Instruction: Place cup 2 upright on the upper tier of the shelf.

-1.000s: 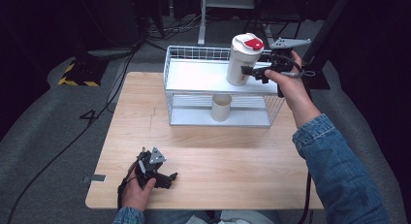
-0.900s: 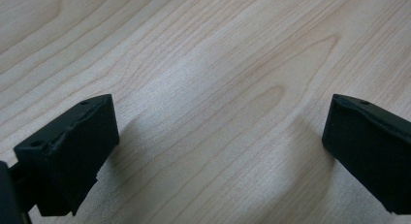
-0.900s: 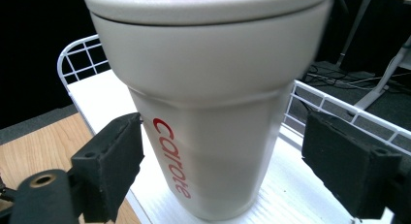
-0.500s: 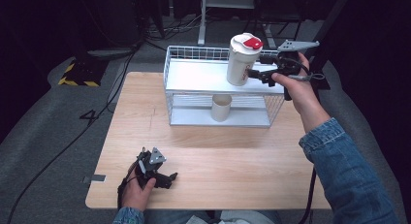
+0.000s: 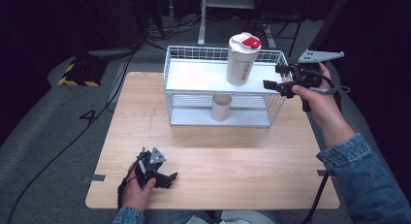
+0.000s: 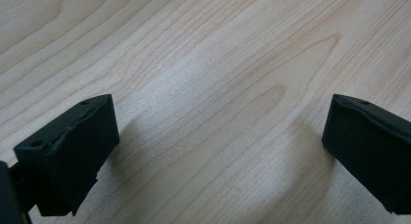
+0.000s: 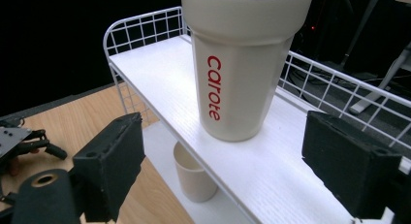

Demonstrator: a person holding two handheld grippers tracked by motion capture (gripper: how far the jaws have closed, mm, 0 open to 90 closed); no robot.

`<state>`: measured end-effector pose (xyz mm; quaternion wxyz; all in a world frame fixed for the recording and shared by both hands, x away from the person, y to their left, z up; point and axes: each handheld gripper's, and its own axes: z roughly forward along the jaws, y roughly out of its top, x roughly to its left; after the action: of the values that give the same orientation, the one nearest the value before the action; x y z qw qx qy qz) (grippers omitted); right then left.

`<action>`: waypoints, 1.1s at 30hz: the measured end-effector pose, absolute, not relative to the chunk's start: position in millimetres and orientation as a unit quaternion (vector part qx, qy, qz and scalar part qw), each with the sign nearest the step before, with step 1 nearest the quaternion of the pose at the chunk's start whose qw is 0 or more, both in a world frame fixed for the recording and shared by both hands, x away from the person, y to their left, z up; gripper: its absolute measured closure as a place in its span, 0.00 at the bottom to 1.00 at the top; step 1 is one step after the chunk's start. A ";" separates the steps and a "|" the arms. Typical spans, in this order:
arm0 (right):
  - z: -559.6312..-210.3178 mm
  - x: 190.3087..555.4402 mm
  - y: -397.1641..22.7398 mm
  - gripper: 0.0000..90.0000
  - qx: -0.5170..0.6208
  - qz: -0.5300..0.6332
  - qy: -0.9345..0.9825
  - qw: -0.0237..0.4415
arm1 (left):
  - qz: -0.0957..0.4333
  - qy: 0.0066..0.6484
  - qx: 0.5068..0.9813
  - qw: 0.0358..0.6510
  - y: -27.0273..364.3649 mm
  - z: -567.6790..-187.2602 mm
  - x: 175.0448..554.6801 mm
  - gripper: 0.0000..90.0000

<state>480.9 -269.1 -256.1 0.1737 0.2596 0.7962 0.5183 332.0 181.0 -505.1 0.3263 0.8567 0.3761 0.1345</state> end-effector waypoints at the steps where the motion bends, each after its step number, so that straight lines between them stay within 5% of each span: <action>1: -256.5 478.0 -271.5 0.17 0.261 0.517 0.797 0.172 | 0.134 0.376 0.857 0.325 181.2 -504.9 332.0 0.00; 24: -289.1 421.4 -320.7 0.16 0.273 0.460 0.830 0.158 | 0.137 0.389 0.850 0.327 185.3 -505.3 336.8 0.00; 33: -314.5 404.7 -325.8 0.00 0.283 0.450 0.833 0.154 | 0.136 0.389 0.851 0.326 185.4 -505.1 336.9 0.00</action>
<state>404.7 -325.8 -314.5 0.1538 0.2833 0.8330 0.4497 336.9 185.4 -505.1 0.3258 0.8510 0.3889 0.1360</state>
